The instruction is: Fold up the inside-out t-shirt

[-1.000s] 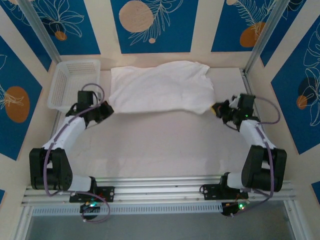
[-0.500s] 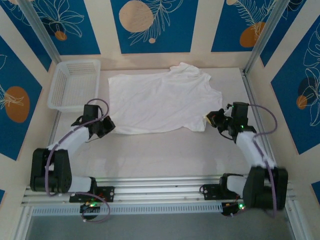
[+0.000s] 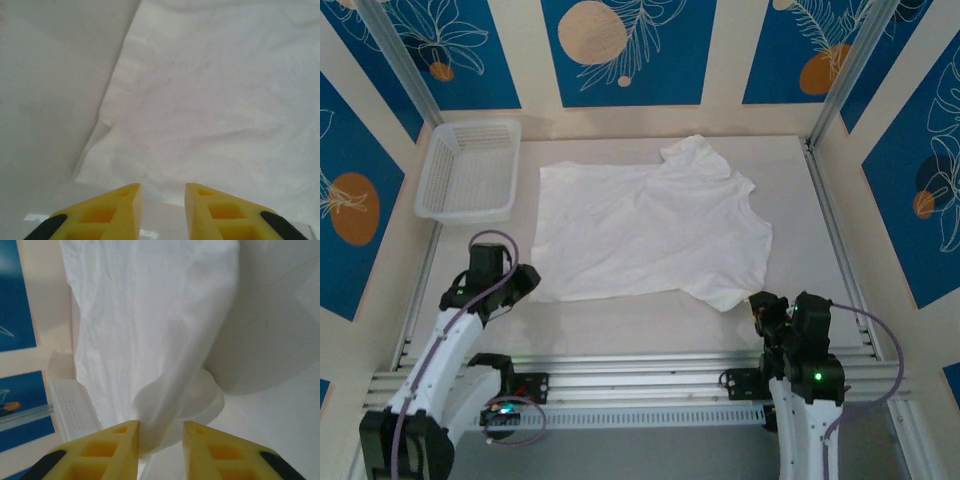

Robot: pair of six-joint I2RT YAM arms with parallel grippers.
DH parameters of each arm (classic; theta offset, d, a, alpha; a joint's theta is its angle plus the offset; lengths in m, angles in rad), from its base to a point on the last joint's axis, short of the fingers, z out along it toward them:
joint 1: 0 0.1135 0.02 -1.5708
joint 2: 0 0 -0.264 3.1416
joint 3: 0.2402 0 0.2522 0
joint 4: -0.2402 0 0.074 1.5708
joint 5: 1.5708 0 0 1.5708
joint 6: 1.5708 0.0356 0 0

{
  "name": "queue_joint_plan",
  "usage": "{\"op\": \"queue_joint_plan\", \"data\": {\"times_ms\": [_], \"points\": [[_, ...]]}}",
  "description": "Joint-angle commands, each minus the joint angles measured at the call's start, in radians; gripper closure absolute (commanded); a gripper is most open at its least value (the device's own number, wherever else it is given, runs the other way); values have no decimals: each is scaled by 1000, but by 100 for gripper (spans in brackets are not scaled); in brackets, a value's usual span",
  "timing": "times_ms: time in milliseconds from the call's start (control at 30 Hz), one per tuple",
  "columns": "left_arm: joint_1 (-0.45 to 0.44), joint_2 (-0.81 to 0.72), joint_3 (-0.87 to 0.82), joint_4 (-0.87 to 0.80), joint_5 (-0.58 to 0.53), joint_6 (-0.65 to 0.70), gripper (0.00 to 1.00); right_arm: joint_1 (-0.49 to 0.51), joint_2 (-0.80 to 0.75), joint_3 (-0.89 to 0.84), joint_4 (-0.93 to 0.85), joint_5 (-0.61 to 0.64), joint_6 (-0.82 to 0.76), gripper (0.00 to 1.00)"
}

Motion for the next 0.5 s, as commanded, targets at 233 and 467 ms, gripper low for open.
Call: {"op": "queue_joint_plan", "data": {"times_ms": [233, 467], "points": [[-117, 215, 276, 106, -77, 52, 66, 7, 272, 114, 596, -32, -258, 44], [-164, 669, 511, 142, -224, 74, 100, -2, 1076, 358, 656, -135, -439, 85]]}}
